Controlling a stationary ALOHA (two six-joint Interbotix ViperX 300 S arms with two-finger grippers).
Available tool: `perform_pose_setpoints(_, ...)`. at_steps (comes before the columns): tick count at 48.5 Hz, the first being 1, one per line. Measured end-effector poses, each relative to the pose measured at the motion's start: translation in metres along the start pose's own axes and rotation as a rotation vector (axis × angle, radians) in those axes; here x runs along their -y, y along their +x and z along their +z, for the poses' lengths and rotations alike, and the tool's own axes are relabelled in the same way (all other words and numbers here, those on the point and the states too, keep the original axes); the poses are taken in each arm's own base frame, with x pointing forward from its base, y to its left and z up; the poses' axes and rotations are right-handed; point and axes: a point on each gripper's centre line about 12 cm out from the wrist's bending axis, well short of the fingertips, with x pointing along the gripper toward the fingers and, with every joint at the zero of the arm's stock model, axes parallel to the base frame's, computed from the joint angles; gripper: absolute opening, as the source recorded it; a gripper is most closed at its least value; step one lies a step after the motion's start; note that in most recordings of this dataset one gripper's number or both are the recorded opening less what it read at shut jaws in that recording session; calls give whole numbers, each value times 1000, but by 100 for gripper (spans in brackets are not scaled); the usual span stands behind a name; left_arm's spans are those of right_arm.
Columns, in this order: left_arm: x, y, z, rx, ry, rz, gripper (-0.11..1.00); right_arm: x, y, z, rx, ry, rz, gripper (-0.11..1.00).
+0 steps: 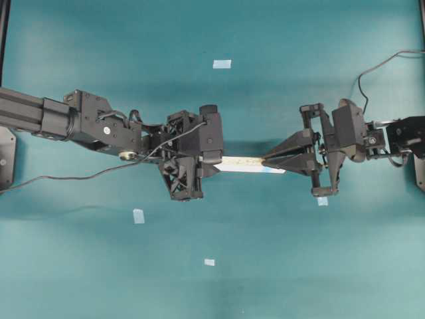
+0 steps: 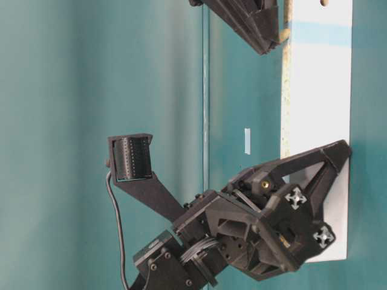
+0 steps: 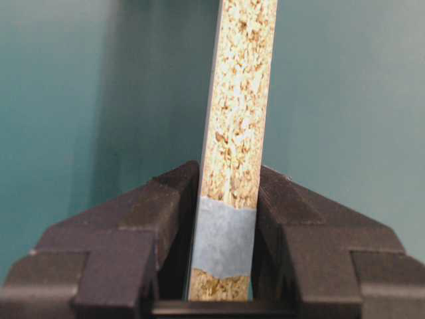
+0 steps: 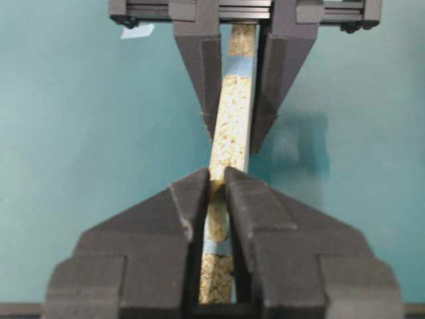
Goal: Move the wooden board into place and insert the rod into its hole.
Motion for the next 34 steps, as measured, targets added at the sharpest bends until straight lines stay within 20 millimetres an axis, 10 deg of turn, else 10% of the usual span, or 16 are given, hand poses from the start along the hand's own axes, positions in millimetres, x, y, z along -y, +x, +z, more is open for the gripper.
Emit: perform_pose_setpoints(34, 0, 0, 0, -2, 2, 0, 24, 0, -13, -12, -62, 10, -15, 12)
